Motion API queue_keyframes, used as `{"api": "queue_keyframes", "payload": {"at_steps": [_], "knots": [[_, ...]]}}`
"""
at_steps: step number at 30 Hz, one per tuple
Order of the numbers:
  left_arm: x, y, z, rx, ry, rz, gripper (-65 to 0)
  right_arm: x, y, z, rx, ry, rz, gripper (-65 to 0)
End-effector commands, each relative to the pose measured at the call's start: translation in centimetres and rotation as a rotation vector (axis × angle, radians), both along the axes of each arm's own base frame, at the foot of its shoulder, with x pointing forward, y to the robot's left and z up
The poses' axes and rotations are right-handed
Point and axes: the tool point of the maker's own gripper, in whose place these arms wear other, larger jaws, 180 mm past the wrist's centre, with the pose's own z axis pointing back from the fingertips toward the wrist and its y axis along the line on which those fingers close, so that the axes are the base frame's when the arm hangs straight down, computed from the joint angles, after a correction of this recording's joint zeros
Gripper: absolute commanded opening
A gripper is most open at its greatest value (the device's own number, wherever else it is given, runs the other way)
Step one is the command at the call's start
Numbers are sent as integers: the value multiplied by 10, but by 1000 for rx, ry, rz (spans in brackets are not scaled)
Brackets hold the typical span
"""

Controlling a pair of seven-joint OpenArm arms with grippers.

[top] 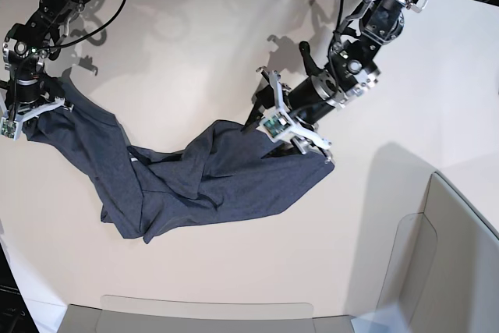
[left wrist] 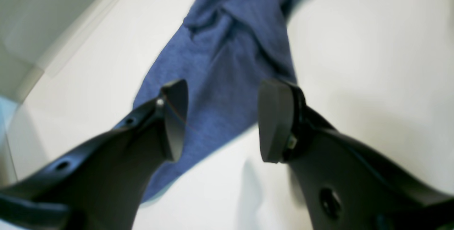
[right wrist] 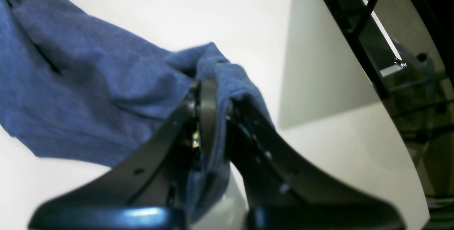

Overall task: Layout the t-shirt on the table in an organized manner, then fold the t-shirt properly
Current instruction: 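Lay the shirt down and move the left gripper toward its fabric, then grasp the shirt with the left gripper and lift with both grippers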

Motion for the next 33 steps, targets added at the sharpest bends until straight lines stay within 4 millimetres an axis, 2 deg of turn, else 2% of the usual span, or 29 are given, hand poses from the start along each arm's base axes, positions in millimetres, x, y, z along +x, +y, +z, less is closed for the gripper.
{"api": "queue_keyframes", "payload": {"at_steps": [1, 4, 7, 9, 13, 19, 26, 29, 31, 33], "knots": [[1, -9, 9, 34, -66, -38, -351, 7, -1, 17, -28, -56, 7, -650], [-1, -32, 12, 149, -186, -104, -351, 9, 7, 15, -26, -48, 31, -650], [3, -47, 23, 232, -300, -141, -351, 8, 27, -3, -29, 14, 109, -650], [7, -49, 28, 264, -345, -152, -351, 6, 48, -18, -32, 68, 188, -650], [15, -50, 39, 266, -376, -149, -351, -2, 78, -39, -119, 201, 393, -650], [14, -66, 38, 229, -360, -152, -352, -31, 122, -70, -233, 378, 698, -650], [10, -91, 45, 156, -335, -147, -351, -60, 179, -71, -257, 402, 932, -650], [9, -99, 29, 155, -291, -154, -351, -64, 194, -69, -271, 395, 1004, -650], [8, -100, 19, 162, -278, -170, -351, -63, 197, -63, -278, 378, 1014, -650], [8, -94, 8, 180, -269, -183, -351, -59, 198, -57, -283, 356, 1011, -650]]}}
